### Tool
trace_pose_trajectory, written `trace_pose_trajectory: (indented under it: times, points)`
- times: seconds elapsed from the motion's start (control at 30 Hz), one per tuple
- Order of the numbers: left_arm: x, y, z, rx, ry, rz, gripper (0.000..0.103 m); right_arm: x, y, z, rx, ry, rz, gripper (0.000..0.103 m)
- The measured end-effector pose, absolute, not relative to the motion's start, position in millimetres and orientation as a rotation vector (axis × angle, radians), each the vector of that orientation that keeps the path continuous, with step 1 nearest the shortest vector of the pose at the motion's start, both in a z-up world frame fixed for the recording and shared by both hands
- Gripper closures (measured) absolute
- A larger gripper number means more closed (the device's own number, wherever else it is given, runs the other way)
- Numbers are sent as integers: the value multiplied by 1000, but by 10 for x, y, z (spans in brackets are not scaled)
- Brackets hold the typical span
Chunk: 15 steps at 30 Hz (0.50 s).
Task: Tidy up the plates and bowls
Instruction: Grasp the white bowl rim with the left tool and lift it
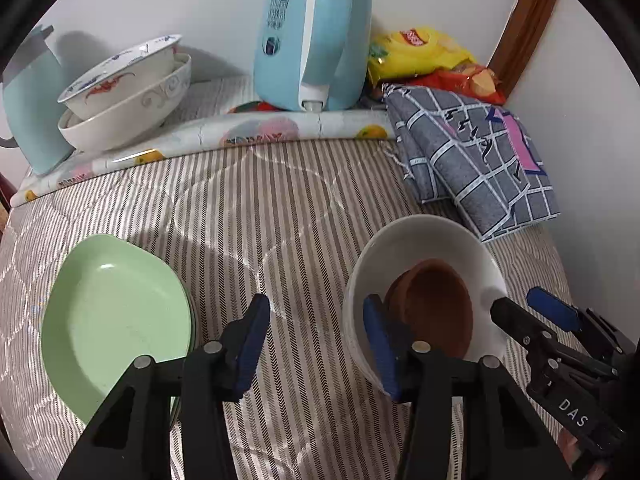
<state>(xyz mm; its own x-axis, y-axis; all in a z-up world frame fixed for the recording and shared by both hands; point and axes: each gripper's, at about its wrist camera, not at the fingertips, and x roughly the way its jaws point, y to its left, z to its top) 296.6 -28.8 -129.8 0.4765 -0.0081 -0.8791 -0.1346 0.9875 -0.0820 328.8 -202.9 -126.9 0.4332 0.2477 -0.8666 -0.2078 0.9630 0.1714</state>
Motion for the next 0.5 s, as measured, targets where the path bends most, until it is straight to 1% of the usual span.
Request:
trace_pose_trajectory:
  times: [0.1, 0.17, 0.23, 0.5]
  points:
    - [3006, -292, -1339, -144, 1088, 72, 63, 3347, -1964, -1336, 19, 1105, 280, 50]
    - [3023, -297, -1350, -145, 1092, 66, 65, 3378, -1931, -1381, 4, 1119, 274, 58]
    - [3048, -300, -1372, -142, 1099, 63, 65, 3401, -1900, -1424, -13, 1134, 261, 62]
    - [3147, -316, -1511, -147, 1146, 46, 65, 3486, -1824, -1534, -23, 1177, 246, 63]
